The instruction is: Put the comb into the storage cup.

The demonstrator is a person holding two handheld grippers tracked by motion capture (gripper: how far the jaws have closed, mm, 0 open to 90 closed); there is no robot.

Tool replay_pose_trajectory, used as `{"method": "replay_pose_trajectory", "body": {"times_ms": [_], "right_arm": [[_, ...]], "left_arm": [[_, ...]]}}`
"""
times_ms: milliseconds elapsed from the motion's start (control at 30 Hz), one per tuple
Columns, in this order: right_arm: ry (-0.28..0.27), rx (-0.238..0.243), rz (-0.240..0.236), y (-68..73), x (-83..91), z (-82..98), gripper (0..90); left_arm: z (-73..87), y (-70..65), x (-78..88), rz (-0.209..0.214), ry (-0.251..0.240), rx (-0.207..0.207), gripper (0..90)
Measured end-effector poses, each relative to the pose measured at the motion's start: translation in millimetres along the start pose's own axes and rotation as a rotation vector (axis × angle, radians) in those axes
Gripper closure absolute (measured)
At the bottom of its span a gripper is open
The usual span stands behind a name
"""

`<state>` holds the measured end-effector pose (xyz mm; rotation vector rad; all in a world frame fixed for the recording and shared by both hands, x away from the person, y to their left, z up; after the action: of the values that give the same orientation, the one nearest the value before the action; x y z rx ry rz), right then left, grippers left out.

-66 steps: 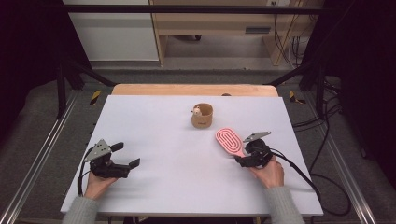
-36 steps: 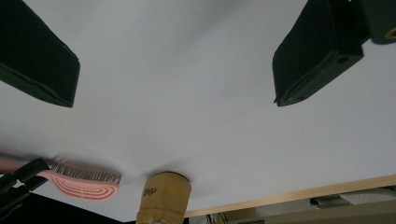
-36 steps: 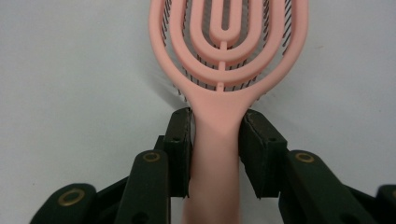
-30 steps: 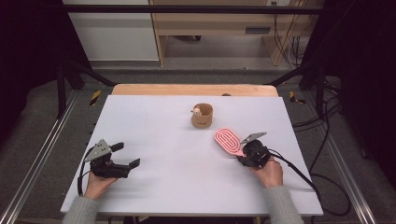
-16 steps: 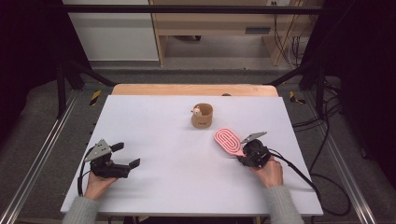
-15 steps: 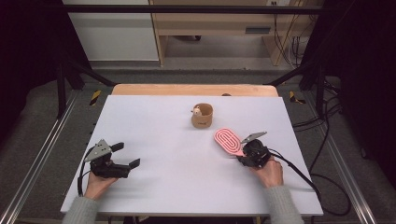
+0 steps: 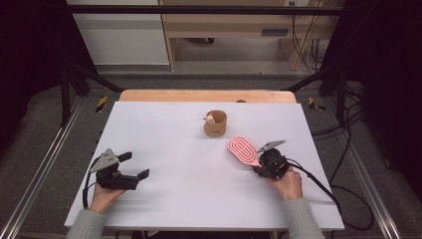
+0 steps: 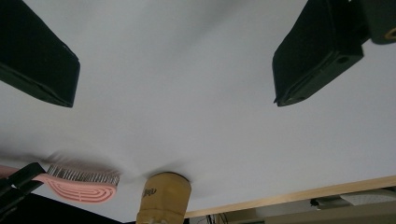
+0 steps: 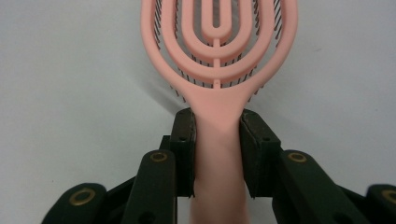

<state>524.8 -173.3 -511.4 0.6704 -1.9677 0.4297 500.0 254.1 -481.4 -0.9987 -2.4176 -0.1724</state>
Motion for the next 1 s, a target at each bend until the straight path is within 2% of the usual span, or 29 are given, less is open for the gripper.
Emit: {"method": "replay_pose_trajectory", "body": {"times_ms": [567,933,1000], "right_arm": [[-0.062,-0.011,-0.014,3.3,14.8,-4.7,69.1],[-0.112,0.005,-0.025,8.2,22.9,-9.2,69.1],[-0.122,0.005,-0.038,9.8,24.3,-10.1,69.1]], "left_arm": [[0.0,0.1,-0.1,0.0,0.002,0.003,0.7],[0.0,-0.2,-0.7,-0.003,0.006,0.008,0.7],[-0.2,-0.6,-0.9,-0.004,0.006,0.008,0.7]]}}
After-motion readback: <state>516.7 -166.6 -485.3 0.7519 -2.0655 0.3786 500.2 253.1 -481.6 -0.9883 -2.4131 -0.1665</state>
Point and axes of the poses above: each handheld gripper's, and its own axes: x roughly backward along the jaws, z roughly out of its underside, y roughly to its left, the point moved 7 cm from there along -x, roughly forward along the jaws, and after that the axes turned 7 degrees about y, right-handed, at the moved point
